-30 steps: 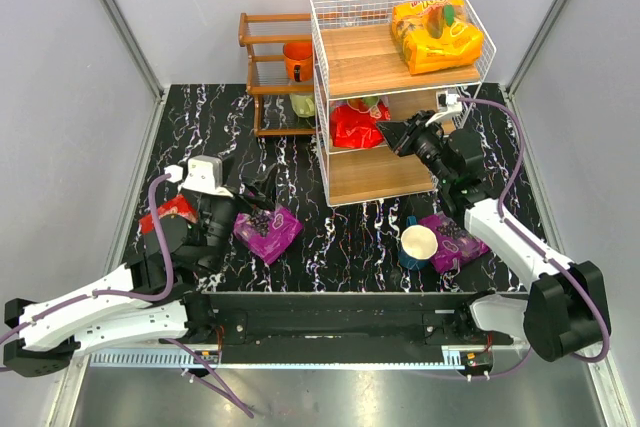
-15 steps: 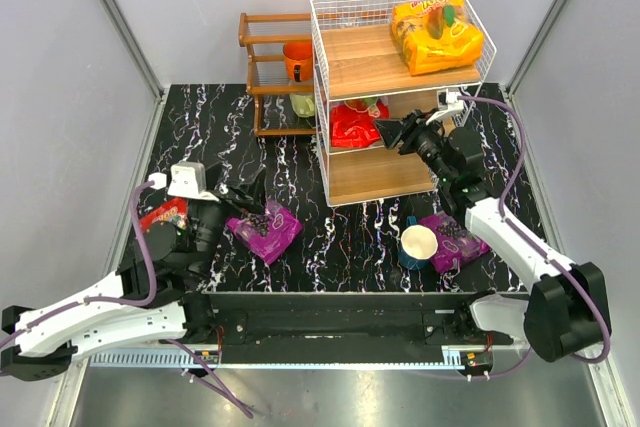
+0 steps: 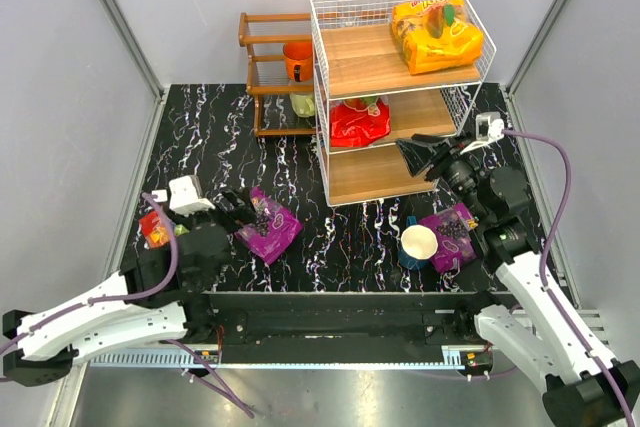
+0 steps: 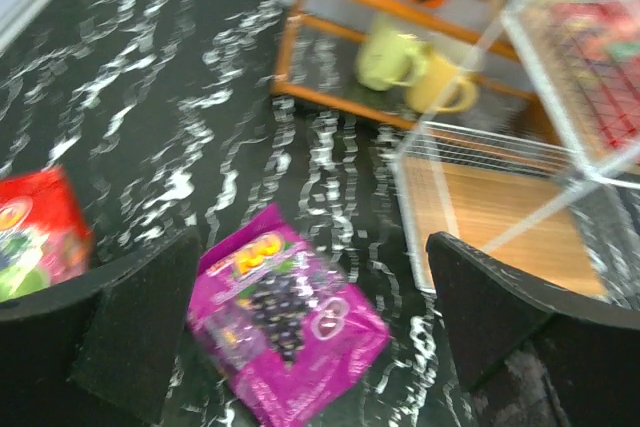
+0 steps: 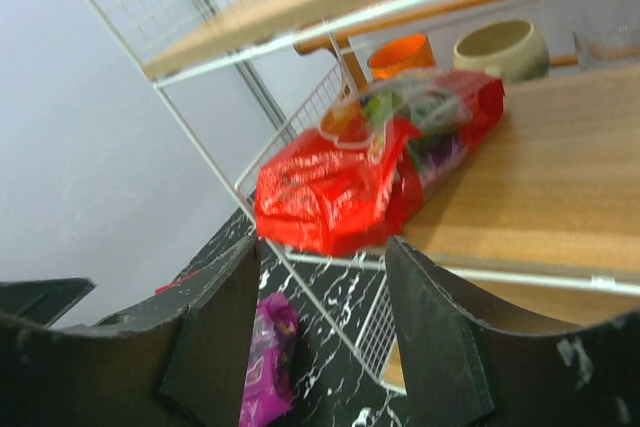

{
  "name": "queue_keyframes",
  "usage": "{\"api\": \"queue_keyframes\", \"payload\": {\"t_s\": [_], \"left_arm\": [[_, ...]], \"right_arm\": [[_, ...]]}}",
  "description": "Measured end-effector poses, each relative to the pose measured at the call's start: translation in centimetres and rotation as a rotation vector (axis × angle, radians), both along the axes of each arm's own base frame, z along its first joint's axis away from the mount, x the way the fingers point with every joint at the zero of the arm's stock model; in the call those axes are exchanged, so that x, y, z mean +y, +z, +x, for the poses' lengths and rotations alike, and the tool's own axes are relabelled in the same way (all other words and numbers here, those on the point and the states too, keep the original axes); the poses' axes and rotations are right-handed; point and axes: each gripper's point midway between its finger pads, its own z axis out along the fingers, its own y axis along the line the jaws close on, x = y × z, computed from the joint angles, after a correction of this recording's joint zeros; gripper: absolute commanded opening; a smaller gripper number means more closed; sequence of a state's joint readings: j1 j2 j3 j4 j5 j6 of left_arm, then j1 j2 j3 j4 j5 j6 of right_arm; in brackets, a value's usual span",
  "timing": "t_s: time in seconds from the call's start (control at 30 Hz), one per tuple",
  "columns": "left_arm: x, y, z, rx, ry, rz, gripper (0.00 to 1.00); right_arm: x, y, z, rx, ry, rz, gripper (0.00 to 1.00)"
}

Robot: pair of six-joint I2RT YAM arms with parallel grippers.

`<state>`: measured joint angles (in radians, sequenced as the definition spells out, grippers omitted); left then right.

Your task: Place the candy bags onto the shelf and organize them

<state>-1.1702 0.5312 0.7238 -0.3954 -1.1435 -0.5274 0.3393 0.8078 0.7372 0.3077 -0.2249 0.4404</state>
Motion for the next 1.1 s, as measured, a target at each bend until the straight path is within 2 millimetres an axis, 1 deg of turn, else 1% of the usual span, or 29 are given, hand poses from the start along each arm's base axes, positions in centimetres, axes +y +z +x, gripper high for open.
{"api": "queue_keyframes", "payload": {"t_s": [0.1, 0.23, 0.27, 0.37, 0.4, 0.47, 0.53, 0.57, 0.7, 0.83, 0.93, 1.1], "left_arm": [[2.7, -3.4, 0.3, 0.101, 0.177, 0.012, 0.99], [6.1, -7.8, 1.5, 0.241, 0.417, 0.13, 0.99], [6.7, -8.6, 1.8, 0.272, 0.456, 0.146, 0.99], [9.1, -11.8, 2.7, 0.378, 0.583, 0.16, 0.99], [9.7, -12.6, 2.7, 0.399, 0.605, 0.145, 0.99], [11.5, -14.6, 2.6, 0.449, 0.668, 0.116, 0.99], [12.8, -15.8, 2.4, 0.484, 0.712, 0.101, 0.99], [13.3, -16.0, 2.5, 0.494, 0.729, 0.096, 0.99], [14.4, -17.1, 3.6, 0.528, 0.775, 0.083, 0.99], [14.9, -18.8, 4.6, 0.58, 0.793, 0.085, 0.99], [14.9, -19.9, 4.9, 0.62, 0.795, 0.096, 0.99], [14.7, -20.7, 5.2, 0.647, 0.802, 0.082, 0.99]], "right_arm": [[-0.2, -1.7, -1.0, 0.05, 0.006, -0.001, 0.6], [-0.3, -4.5, -1.9, 0.131, 0.012, -0.013, 0.6], [-0.3, -5.0, -2.0, 0.148, 0.013, -0.016, 0.6], [-0.4, -5.9, -2.4, 0.18, 0.014, -0.02, 0.6], [-0.5, -6.0, -2.6, 0.183, 0.014, -0.02, 0.61], [-0.6, -6.0, -3.0, 0.185, 0.016, -0.018, 0.61], [-0.7, -6.0, -3.3, 0.182, 0.017, -0.016, 0.6], [-0.7, -6.0, -3.5, 0.183, 0.018, -0.014, 0.61], [-0.7, -6.5, -3.7, 0.195, 0.021, -0.009, 0.61], [-0.7, -7.0, -3.7, 0.212, 0.023, -0.007, 0.61], [-0.7, -7.2, -3.8, 0.218, 0.023, -0.006, 0.61], [-0.9, -6.9, -4.3, 0.204, 0.024, 0.002, 0.61]]}}
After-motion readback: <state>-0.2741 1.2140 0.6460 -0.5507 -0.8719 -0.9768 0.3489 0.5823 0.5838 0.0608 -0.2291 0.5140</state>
